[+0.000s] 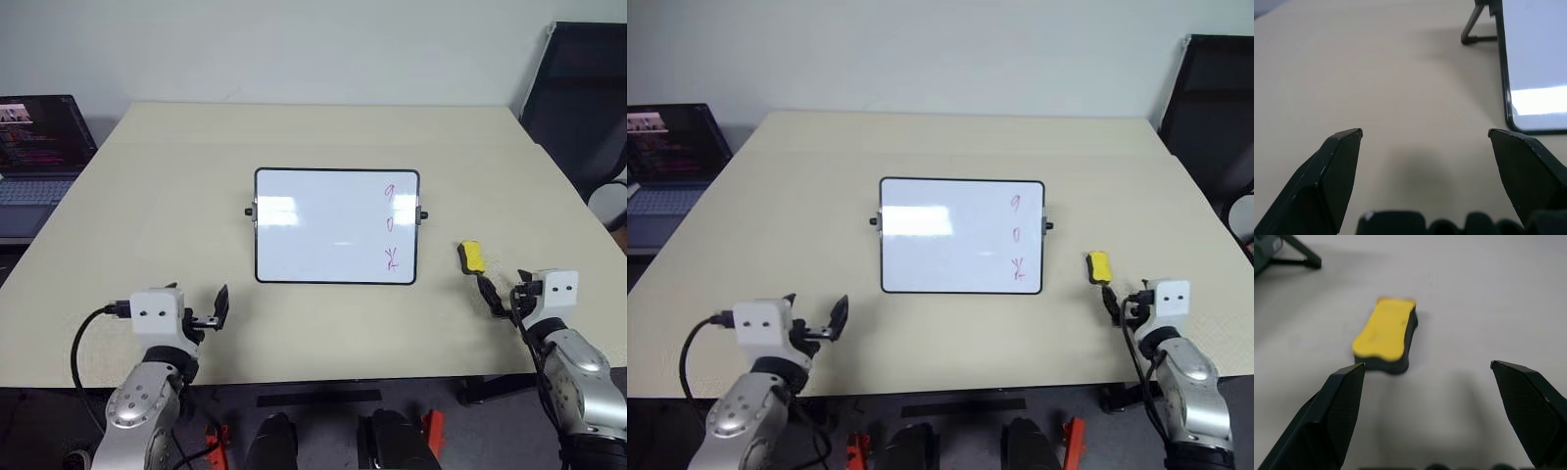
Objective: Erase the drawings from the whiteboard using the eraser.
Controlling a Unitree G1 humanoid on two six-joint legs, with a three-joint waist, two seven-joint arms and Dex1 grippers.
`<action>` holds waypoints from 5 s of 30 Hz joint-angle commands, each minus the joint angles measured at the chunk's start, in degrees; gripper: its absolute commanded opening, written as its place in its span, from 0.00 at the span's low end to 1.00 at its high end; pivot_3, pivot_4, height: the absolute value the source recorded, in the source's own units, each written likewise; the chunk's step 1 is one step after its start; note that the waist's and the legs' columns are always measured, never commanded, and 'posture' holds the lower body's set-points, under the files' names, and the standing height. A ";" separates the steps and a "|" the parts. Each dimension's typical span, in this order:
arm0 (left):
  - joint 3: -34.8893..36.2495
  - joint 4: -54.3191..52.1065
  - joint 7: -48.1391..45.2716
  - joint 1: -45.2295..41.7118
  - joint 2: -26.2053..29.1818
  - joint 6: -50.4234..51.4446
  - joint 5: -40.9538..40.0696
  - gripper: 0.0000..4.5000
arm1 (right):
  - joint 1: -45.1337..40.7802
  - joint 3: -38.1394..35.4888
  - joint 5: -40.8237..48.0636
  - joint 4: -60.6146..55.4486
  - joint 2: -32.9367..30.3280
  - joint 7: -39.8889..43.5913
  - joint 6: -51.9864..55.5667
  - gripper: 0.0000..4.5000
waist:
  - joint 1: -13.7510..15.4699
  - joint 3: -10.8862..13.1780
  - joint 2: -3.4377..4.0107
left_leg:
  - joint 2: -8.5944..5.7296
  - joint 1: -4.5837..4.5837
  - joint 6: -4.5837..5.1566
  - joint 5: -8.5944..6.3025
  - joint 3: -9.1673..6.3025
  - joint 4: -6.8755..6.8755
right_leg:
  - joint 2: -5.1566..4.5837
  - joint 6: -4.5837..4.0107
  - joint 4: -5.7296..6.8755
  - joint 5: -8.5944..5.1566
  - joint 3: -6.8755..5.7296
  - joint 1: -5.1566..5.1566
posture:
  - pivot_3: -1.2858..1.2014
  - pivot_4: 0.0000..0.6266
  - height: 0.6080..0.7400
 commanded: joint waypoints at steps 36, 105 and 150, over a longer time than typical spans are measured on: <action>-16.08 22.14 -62.40 -50.96 31.61 9.36 -20.52 1.00 | -23.32 1.16 0.68 -7.45 -1.64 -13.73 36.26 0.99 | -0.24 0.06 0.11 | 0.02 -0.78 0.03 -0.01 -0.09 -0.05 | 0.11 0.20 0.10 0.34 -0.14 -0.76 | 0.52 0.24 1.00; -13.59 22.97 -51.77 -52.98 27.52 9.61 -14.34 1.00 | -42.77 22.87 -10.27 -6.96 1.66 -4.41 27.50 0.22 | -0.05 0.11 0.20 | 0.03 -0.81 0.16 0.08 -0.21 0.75 | 0.20 0.40 0.95 0.27 -0.11 -0.80 | 0.52 0.24 1.00; -13.49 27.07 -51.79 -51.34 28.85 5.72 -12.53 1.00 | -42.88 29.05 -24.22 0.67 -0.03 1.93 21.30 0.22 | -0.24 0.11 0.20 | 0.04 -0.76 0.23 0.14 -0.21 0.77 | 0.21 0.38 0.97 0.37 -0.10 -0.79 | 0.52 0.24 1.00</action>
